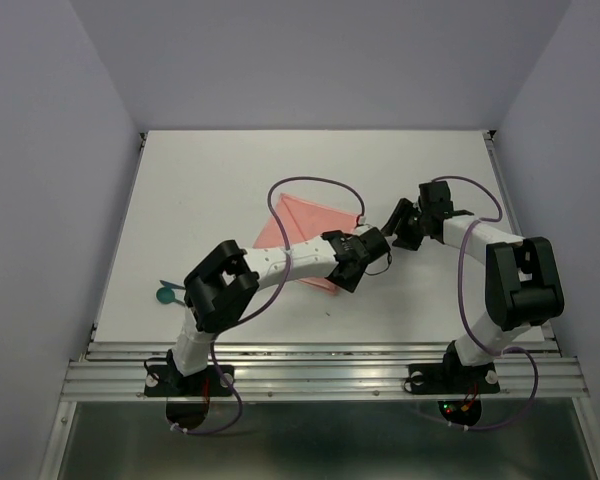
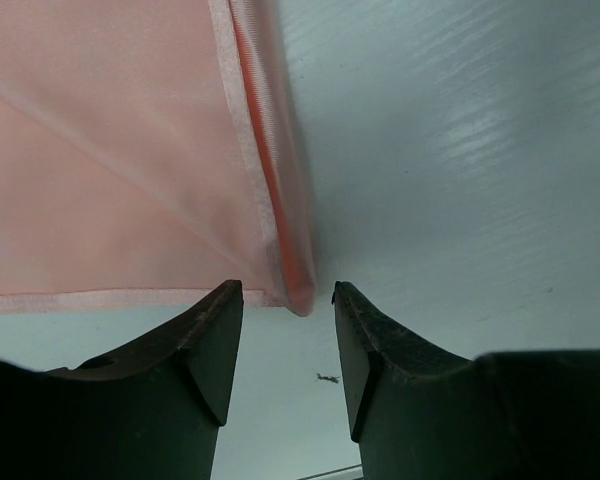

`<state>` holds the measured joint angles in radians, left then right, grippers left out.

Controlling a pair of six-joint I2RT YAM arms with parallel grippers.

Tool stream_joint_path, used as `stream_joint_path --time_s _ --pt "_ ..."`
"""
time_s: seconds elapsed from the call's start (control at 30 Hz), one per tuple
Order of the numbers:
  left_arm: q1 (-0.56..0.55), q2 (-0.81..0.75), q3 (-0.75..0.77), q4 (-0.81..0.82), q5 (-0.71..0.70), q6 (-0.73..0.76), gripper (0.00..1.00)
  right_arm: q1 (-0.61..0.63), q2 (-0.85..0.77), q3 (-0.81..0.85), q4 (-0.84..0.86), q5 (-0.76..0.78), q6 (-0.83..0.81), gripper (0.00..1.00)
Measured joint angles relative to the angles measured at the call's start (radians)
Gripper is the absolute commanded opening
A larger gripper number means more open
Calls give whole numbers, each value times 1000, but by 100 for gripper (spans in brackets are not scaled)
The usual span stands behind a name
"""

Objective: Fold the napkin into a case and place the utensils inside
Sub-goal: Pick up the upper triangle-folded napkin from the center of the board.

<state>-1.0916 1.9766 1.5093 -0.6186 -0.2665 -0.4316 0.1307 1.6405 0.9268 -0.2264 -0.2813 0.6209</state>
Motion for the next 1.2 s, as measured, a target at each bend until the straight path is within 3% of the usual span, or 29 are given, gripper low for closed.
stream_joint_path --time_s 0.27,0.6,0.73,0.83,0.93,1.1,1.2 --pt "5 49 0 1 -23 20 43 0 2 0 0 0 0 59" --pt "5 55 -5 -2 -54 32 41 0 10 2 0 0 -1 59" --pt "2 54 -5 -6 -83 42 42 0 19 2 -1 -5 -4 60" --pt "-2 49 -5 -6 -84 59 52 0 19 2 0 -7 -5 60" --pt "-6 45 -5 -1 -80 73 55 0 19 2 -1 -7 -8 60" --pt "-15 45 -10 4 -76 95 56 0 19 2 -1 -7 -8 60" --pt "-18 45 -18 11 -70 106 50 0 19 2 -1 -7 -8 60"
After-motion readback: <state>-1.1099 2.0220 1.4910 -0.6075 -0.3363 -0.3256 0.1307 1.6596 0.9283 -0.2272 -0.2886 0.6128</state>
